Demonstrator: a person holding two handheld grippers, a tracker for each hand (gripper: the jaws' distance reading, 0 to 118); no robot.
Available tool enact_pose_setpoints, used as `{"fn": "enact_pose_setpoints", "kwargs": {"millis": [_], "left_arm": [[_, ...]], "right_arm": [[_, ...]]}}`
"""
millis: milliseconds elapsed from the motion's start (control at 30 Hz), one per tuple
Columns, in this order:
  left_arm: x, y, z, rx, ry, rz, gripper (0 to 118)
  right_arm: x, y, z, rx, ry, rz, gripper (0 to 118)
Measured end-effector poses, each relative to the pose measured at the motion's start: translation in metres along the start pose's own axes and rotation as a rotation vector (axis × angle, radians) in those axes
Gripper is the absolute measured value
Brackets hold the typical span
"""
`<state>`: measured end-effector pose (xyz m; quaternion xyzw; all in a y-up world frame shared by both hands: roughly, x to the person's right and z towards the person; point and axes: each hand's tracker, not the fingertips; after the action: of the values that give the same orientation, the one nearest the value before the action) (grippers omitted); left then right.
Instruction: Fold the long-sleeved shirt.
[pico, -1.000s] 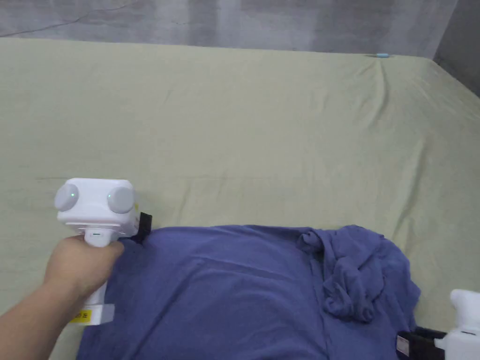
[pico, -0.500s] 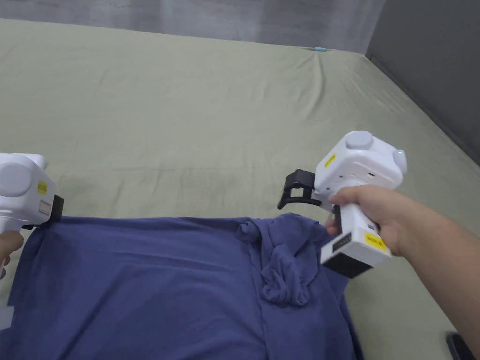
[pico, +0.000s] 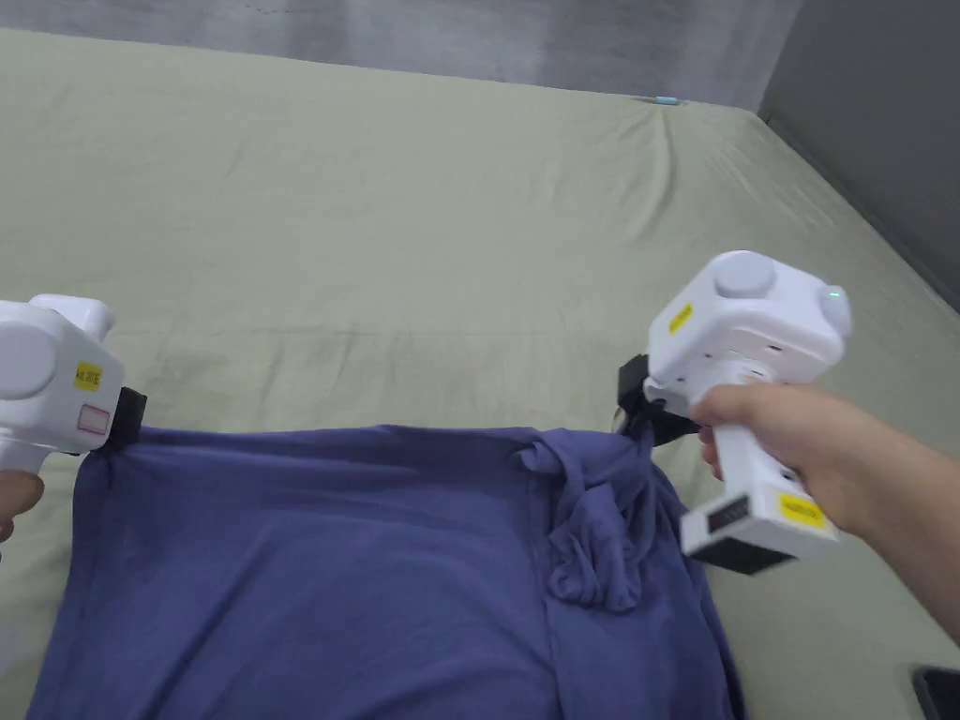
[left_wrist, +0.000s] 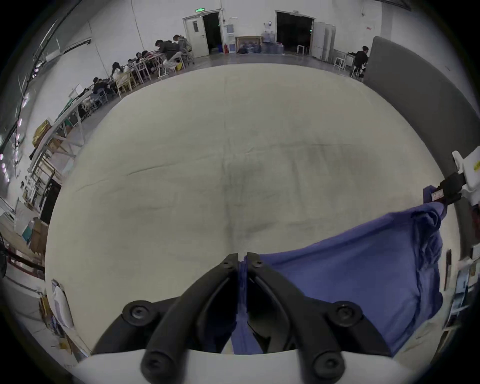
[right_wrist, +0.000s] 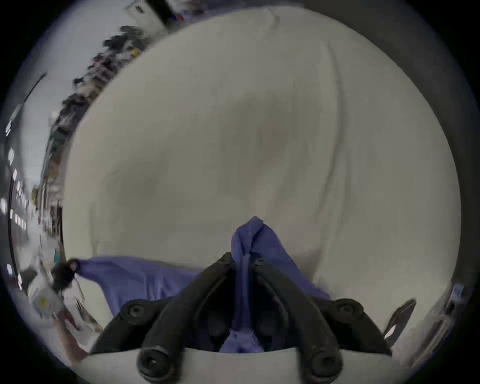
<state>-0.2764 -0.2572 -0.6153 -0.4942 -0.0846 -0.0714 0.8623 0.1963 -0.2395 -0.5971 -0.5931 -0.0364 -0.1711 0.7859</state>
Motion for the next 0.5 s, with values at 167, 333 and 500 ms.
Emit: {"fn": "enact_pose_setpoints", "kwargs": {"millis": [167,333,500], "left_arm": [[0.009,-0.054,0.068,0.046,-0.007,-0.071,0],[0.020,-0.128,0.099,-0.007,-0.041,-0.095,0],[0.029,-0.198,0.083,-0.145,-0.016,-0.119,0]], "right_arm": [[0.007,-0.095,0.069,0.137,-0.002,0.213,4],[0.025,-0.190,0.067,0.132,-0.061,0.335,4],[0.043,-0.243,0.036,0.060,-0.075,0.317,4]]}}
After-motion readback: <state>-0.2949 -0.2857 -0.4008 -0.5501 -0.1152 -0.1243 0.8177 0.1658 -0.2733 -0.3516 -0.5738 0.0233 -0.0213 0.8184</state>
